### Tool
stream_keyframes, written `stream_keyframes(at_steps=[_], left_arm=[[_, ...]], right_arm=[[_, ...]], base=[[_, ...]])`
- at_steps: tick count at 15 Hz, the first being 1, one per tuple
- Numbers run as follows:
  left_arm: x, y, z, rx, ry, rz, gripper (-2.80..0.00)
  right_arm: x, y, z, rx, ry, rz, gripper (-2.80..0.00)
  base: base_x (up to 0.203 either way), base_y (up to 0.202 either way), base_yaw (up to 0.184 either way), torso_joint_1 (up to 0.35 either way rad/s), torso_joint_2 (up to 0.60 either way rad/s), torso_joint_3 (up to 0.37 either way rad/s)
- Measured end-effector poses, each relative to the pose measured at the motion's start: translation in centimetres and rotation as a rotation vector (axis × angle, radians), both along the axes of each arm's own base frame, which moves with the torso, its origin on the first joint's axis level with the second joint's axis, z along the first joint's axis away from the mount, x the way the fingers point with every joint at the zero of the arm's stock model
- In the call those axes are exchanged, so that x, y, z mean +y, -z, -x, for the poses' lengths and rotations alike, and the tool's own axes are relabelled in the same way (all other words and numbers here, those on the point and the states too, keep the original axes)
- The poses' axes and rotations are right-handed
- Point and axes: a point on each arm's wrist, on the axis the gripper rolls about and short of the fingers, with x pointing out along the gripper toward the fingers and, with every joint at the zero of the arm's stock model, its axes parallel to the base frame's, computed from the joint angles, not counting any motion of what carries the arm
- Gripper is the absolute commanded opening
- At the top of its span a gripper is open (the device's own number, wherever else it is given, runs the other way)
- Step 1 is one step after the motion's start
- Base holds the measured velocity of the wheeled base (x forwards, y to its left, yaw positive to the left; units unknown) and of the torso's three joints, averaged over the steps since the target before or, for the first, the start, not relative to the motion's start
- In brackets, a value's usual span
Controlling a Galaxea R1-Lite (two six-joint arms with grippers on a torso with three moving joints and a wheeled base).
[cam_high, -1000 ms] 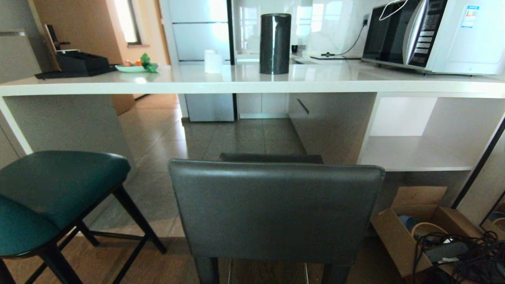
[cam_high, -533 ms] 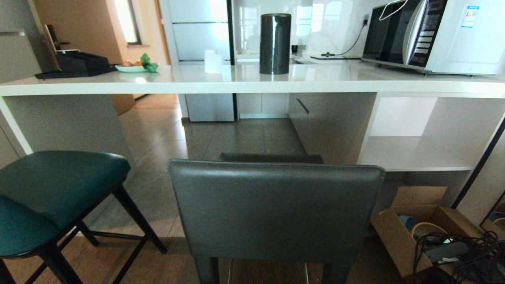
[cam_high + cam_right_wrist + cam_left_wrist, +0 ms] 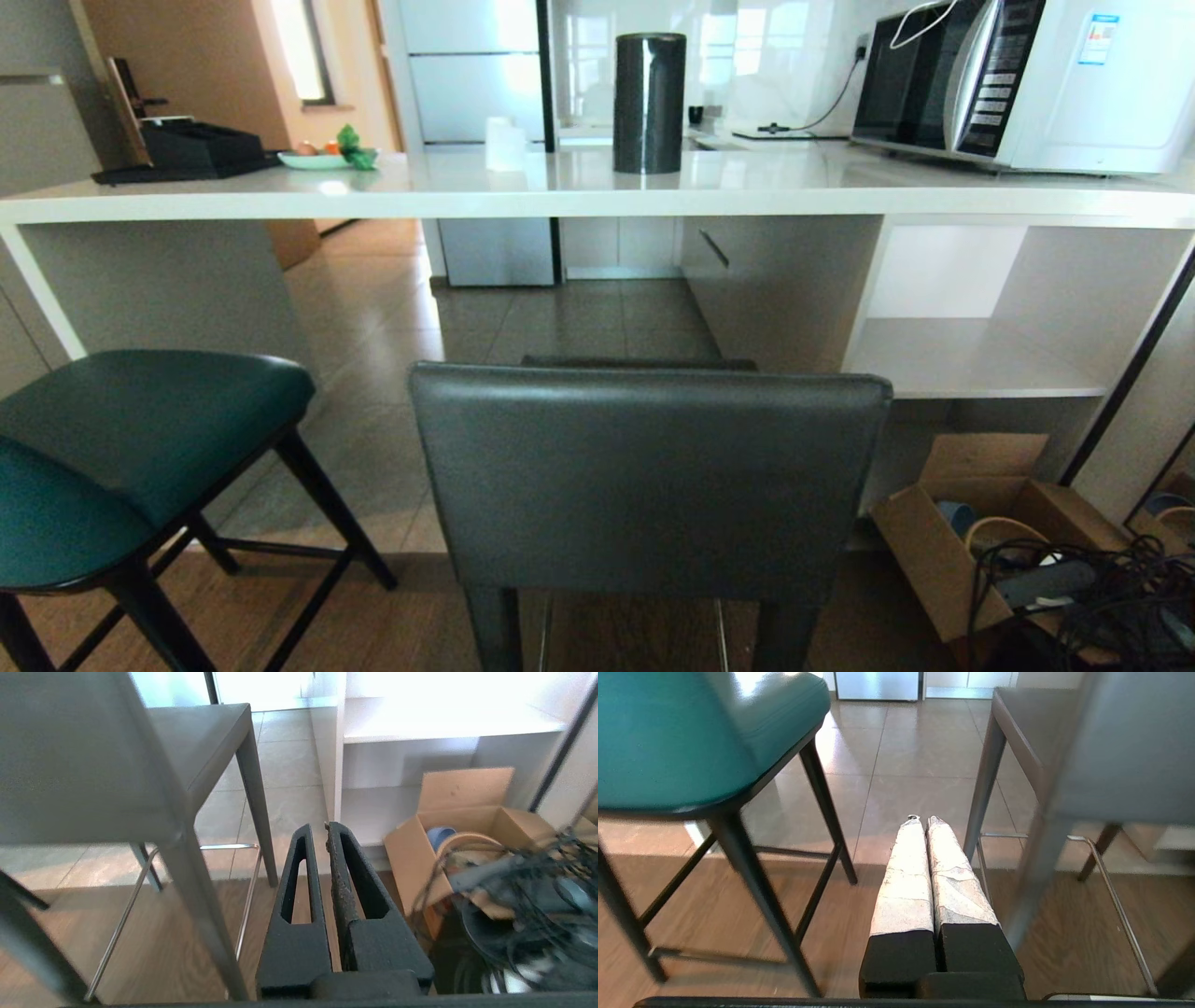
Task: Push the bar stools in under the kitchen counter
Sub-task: Push the blue chair back under the dining table
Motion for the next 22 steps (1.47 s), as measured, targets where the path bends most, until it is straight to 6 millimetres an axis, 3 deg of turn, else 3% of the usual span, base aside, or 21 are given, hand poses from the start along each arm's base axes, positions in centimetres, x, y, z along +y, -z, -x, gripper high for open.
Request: stream_keyframes(at_steps=[4,14,22], left_arm=[[0.00,0.00,0.00,0.000,-0.001,0.001,-2.80],[0.00,0.00,0.00,0.000,0.002,0.000,-2.80],[0.00,0.00,0.00,0.000,0.002,0.001,-2.80]], right_arm=[[0.00,0.00,0.00,0.000,0.000,0.000,-2.80],[0.00,0.00,0.00,0.000,0.000,-0.001,-2.80],[0.00,0.01,0.00,0.001,0.000,-0.001,-2.80]], base=[[-0.167,0.000,-0.003,-0.001,0.00,0.001],[0.000,0.006,0.000,0.000,0.00,0.001],[0.000,0.186,-0.003,0.002,0.00,0.004]])
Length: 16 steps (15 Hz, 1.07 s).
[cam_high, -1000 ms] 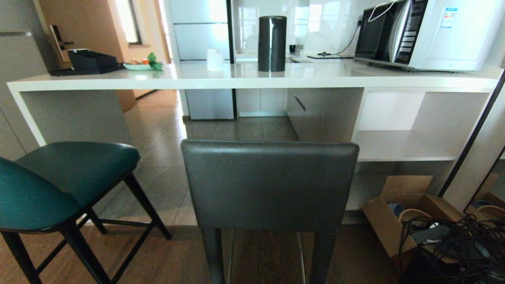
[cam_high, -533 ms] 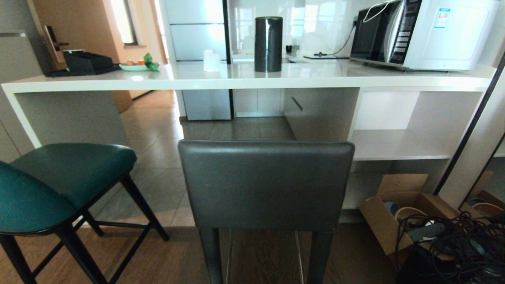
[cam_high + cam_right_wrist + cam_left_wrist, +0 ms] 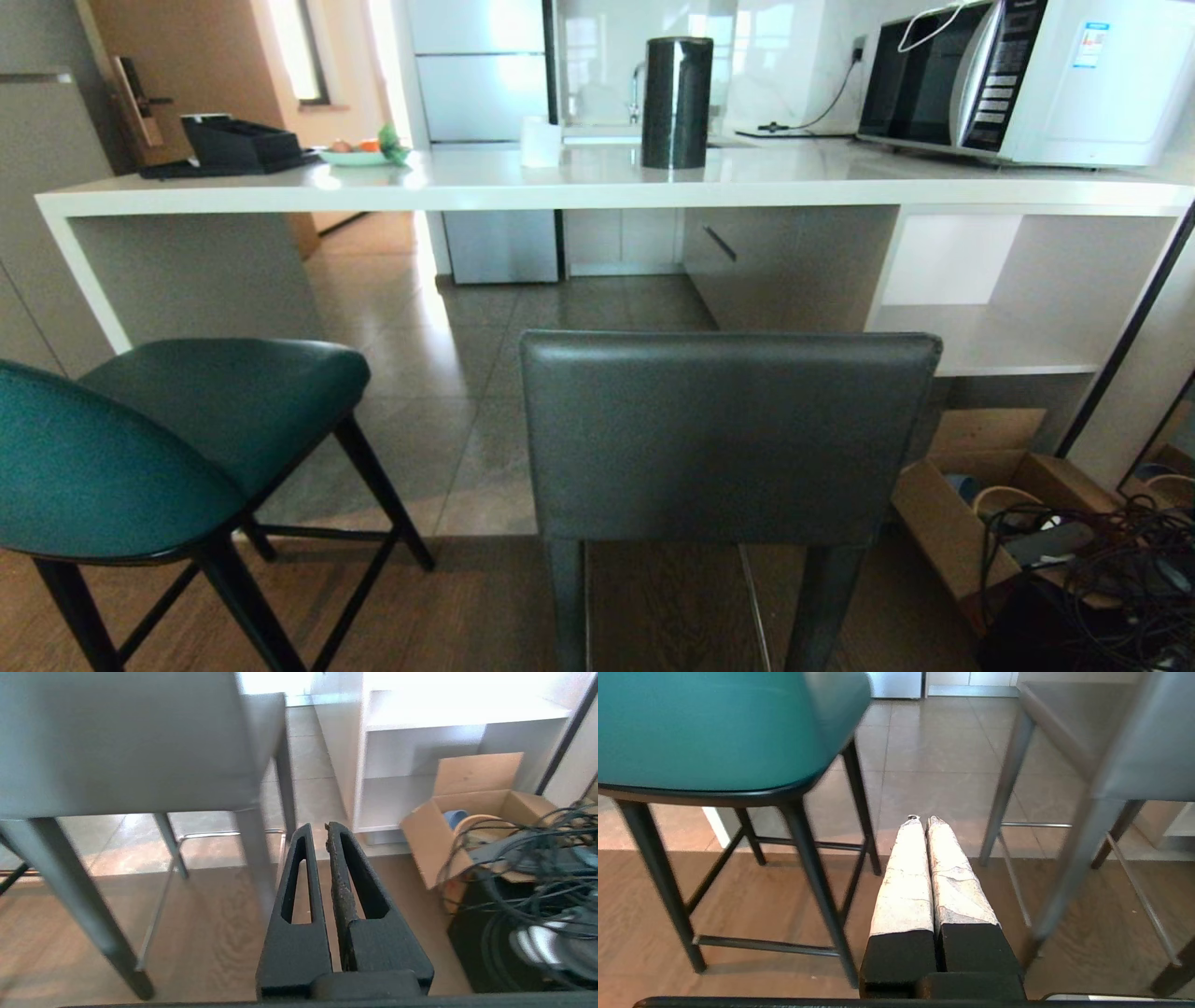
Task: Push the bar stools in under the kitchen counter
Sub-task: Push the blue chair back under the dining table
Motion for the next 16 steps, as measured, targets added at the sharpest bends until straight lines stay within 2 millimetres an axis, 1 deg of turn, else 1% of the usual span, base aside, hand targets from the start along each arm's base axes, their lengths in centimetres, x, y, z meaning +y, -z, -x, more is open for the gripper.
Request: stream_keyframes(at_steps=[16], left_arm=[[0.00,-0.01,0.00,0.000,0.000,0.000,-2.80]], right_arm=[[0.00,0.00,0.00,0.000,0.000,0.000,-2.80]], base=[[0.000,0.199,-0.002,0.001,0.00,0.001]])
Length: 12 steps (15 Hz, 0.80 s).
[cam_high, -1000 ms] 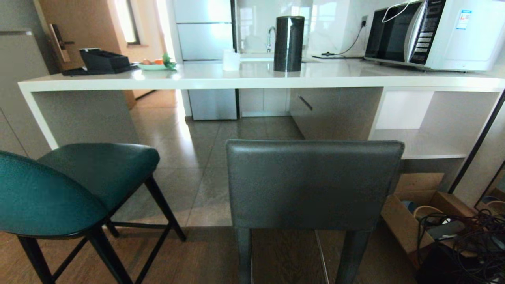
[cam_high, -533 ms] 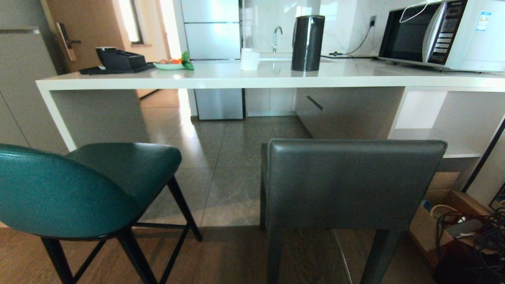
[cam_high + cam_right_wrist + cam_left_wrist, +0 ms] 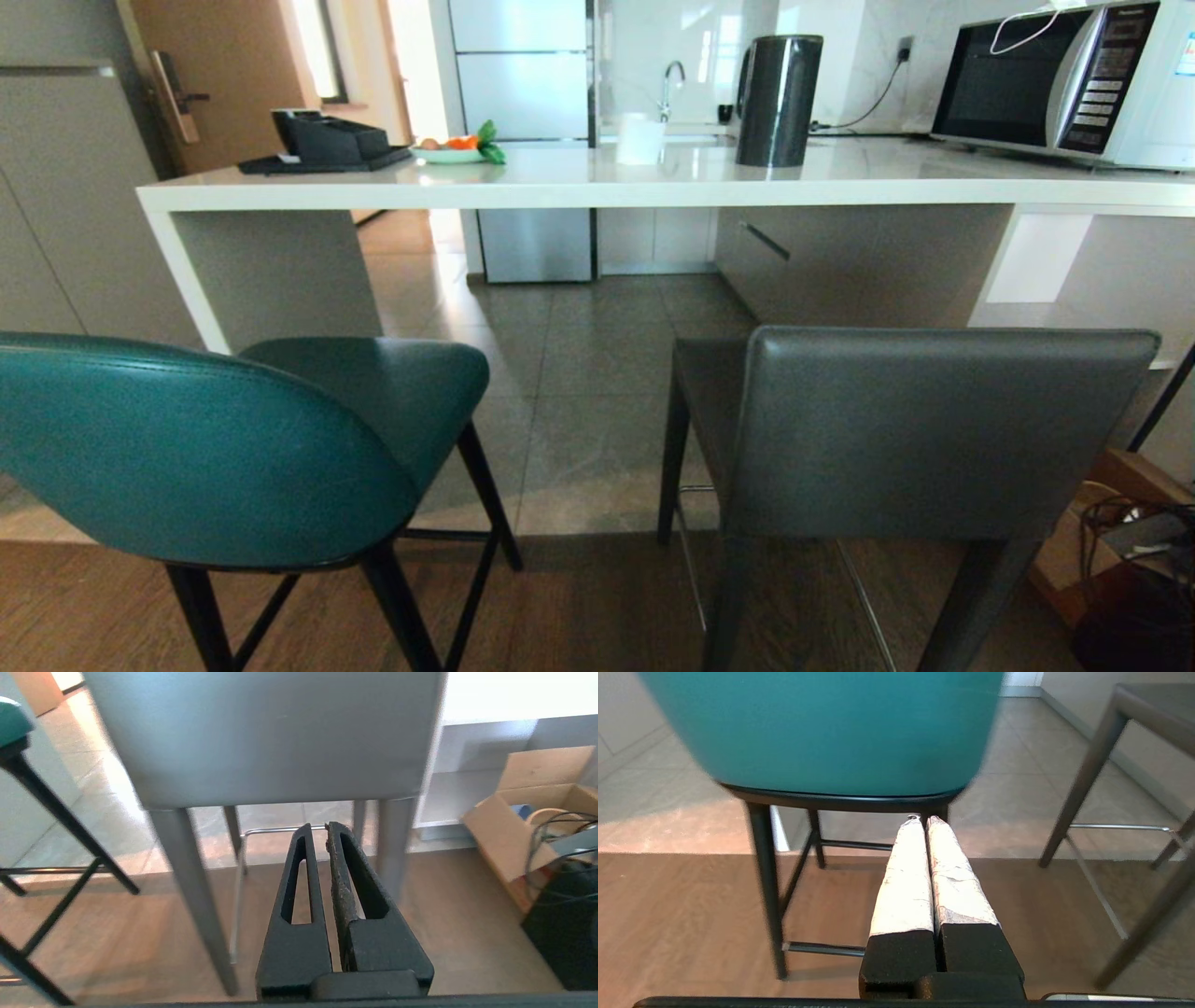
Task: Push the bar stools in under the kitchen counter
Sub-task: Push the blue chair back under the dining table
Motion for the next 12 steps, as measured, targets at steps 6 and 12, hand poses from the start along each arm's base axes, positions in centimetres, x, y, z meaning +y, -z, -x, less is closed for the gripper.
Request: stream_keyframes(at_steps=[6,12], left_arm=[[0.00,0.00,0.00,0.000,0.000,0.000,-2.80],[0.00,-0.01,0.00,0.000,0.000,0.000,-2.80]], right_arm=[[0.00,0.00,0.00,0.000,0.001,0.000,-2.80],[0.00,0.00,0.00,0.000,0.000,0.000,-2.80]], base=[[0.000,0.198,-0.002,0.004,0.00,0.002],[0.000,0.194,0.000,0.001,0.00,0.004]])
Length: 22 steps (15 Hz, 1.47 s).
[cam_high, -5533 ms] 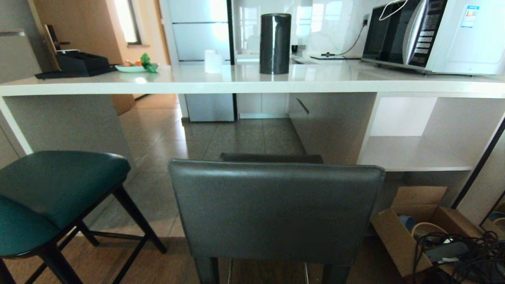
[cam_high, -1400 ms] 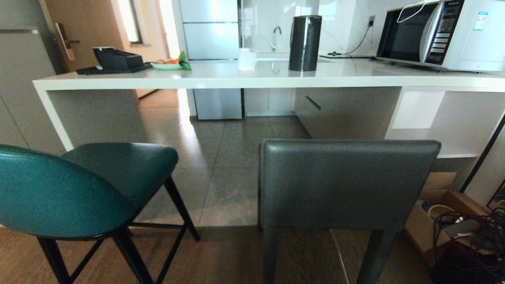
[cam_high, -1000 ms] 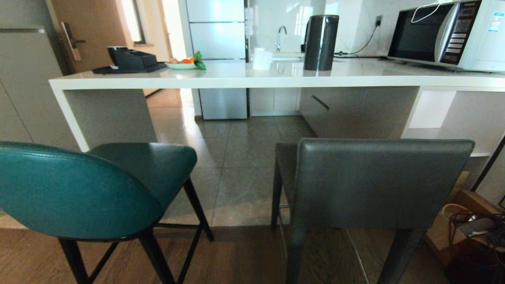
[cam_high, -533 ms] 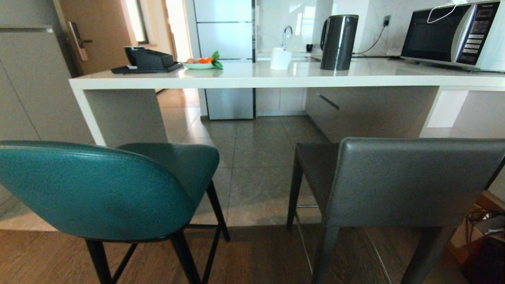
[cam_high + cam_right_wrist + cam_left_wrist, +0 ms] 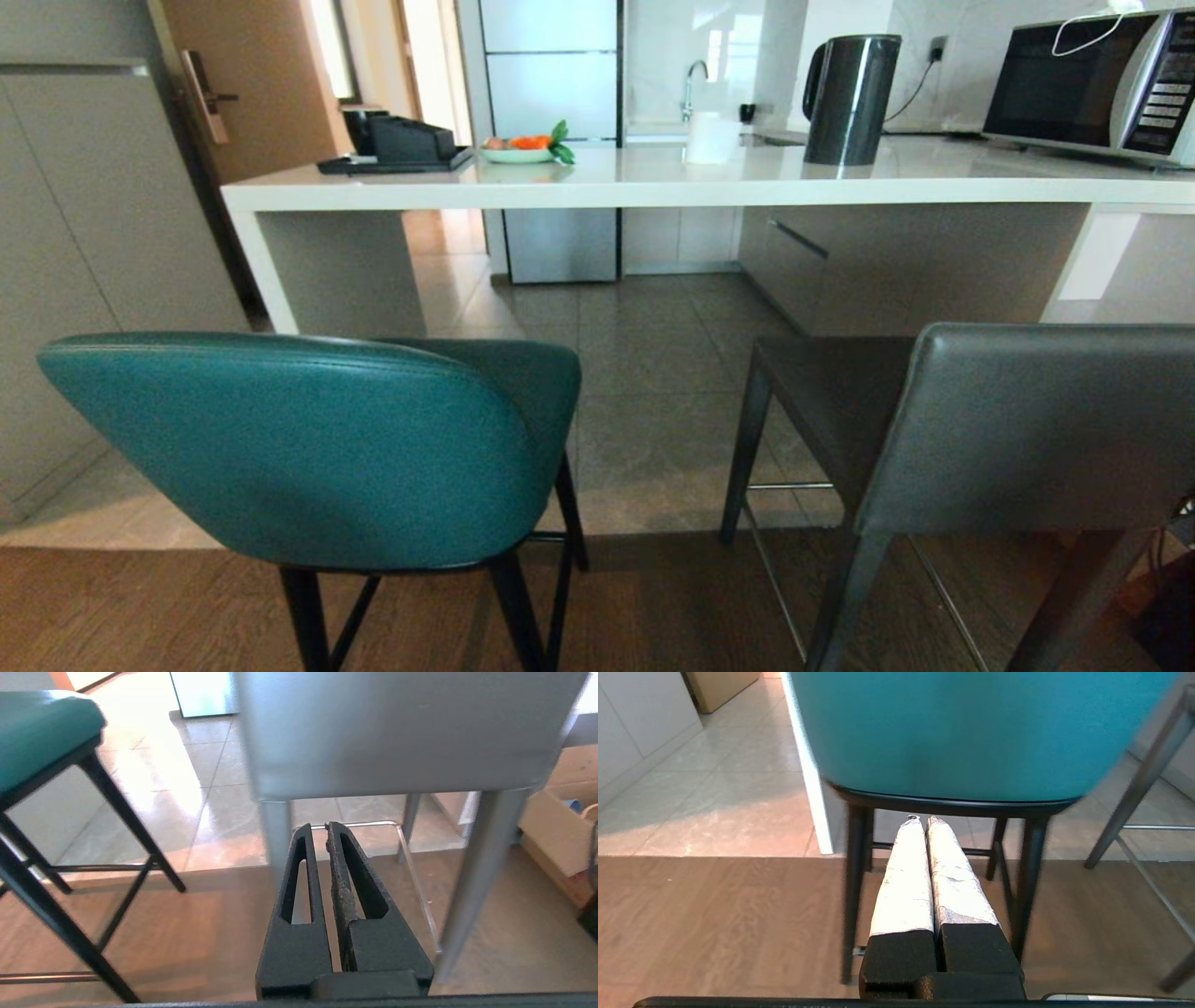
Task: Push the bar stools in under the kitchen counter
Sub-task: Push the blue chair back under the dining table
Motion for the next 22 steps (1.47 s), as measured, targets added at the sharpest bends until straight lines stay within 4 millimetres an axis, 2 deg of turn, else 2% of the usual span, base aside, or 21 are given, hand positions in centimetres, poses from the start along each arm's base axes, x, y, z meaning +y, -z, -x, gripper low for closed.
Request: stream_keyframes(at_steps=[17,22], left_arm=[[0.00,-0.01,0.00,0.000,0.000,0.000,-2.80],[0.00,-0.02,0.00,-0.001,-0.001,0.001,-2.80]], right_arm=[[0.00,0.00,0.00,0.000,0.001,0.000,-2.80],[0.00,0.00,0.00,0.000,0.001,0.000,-2.80]], base=[[0.000,0.196,-0.002,0.002,0.00,0.002],[0.000,0.046,0.000,0.000,0.00,0.001]])
